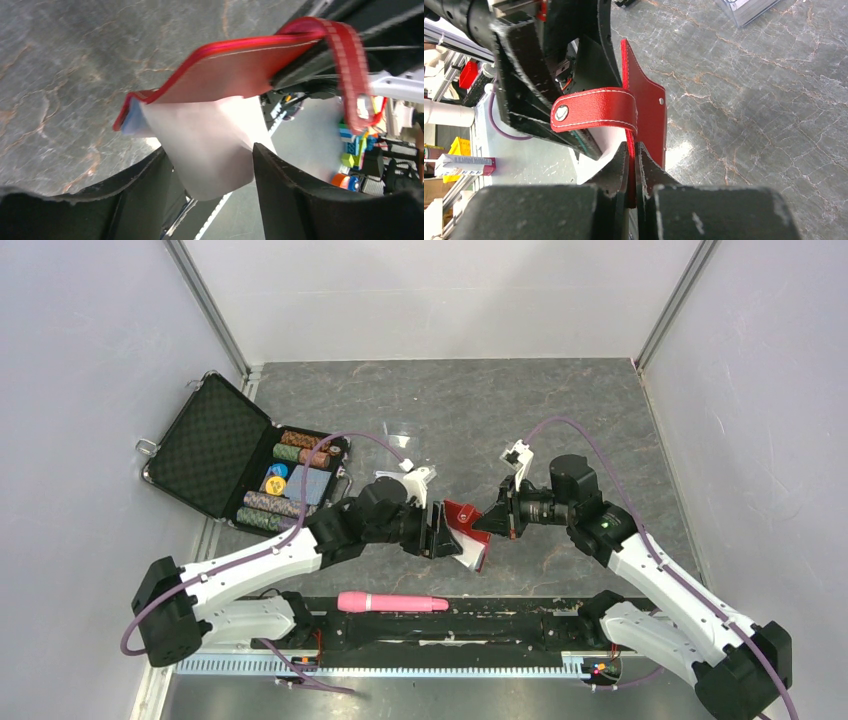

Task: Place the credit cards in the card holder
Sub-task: Open the card holder at the center of the board.

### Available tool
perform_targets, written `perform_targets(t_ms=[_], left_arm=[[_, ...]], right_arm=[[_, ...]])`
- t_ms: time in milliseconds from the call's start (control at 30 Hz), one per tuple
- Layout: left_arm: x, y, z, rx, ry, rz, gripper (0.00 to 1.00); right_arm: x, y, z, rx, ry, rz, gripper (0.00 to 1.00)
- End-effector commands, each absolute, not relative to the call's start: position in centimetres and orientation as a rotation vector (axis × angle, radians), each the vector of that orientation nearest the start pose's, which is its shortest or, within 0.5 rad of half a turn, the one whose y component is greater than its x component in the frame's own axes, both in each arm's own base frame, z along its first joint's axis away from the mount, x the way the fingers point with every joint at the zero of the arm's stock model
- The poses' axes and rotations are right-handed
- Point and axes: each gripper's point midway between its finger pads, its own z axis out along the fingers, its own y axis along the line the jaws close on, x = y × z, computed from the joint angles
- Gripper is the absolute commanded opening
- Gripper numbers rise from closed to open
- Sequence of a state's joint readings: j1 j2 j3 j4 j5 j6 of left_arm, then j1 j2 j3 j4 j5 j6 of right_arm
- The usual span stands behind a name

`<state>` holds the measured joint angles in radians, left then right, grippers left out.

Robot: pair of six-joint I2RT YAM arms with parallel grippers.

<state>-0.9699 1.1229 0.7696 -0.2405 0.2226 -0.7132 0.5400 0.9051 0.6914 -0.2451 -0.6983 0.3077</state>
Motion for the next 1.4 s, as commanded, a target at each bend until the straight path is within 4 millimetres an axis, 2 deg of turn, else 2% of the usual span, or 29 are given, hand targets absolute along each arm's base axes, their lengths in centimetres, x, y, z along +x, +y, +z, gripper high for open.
perform_targets(t_ms=[0, 167, 333, 433, 500, 700, 800, 967, 1133, 1233, 1367], left_arm=[[12.6, -33.3, 20.6, 0.511, 2.240, -1.352, 0.64], [12.5, -33.3, 22.0, 0.496, 2.191, -1.390, 0.63], [12.9, -32.9, 24.3, 0.485, 2.076, -1.403, 0.77], [12.8, -32.7, 25.3, 0.496, 2.022, -1.417, 0.81], [13.0, -32.1, 24.7, 0.499, 2.043, -1.359, 0.81], [14.4, -28.5, 19.5, 0.466, 2.262, -1.008, 0.81], [14.6, -28.1, 18.7, 0.459, 2.274, -0.971, 0.82], [14.9, -28.3, 18.8, 0.457, 2.251, -0.980, 0.83], [14.1, -29.3, 20.4, 0.506, 2.163, -1.130, 0.84], [13.8, -29.5, 20.4, 0.522, 2.158, -1.180, 0.77], [13.1, -30.1, 20.5, 0.550, 2.169, -1.243, 0.64]], right_arm=[[17.4, 24.7, 20.9, -0.696, 1.990, 1.231, 0.00], [17.2, 24.7, 21.1, -0.701, 1.986, 1.244, 0.00], [16.7, 24.8, 21.3, -0.706, 1.986, 1.269, 0.00], [16.7, 24.7, 21.3, -0.693, 1.992, 1.270, 0.00], [16.8, 24.7, 21.4, -0.681, 1.995, 1.268, 0.00], [16.7, 24.7, 21.6, -0.673, 1.999, 1.279, 0.00], [16.4, 24.8, 21.7, -0.684, 1.996, 1.300, 0.00], [15.3, 25.0, 22.7, -0.754, 1.957, 1.365, 0.00], [14.0, 25.4, 23.4, -0.804, 1.951, 1.470, 0.00], [14.0, 25.5, 23.8, -0.799, 1.955, 1.494, 0.00], [14.4, 25.6, 24.1, -0.765, 1.975, 1.507, 0.00]])
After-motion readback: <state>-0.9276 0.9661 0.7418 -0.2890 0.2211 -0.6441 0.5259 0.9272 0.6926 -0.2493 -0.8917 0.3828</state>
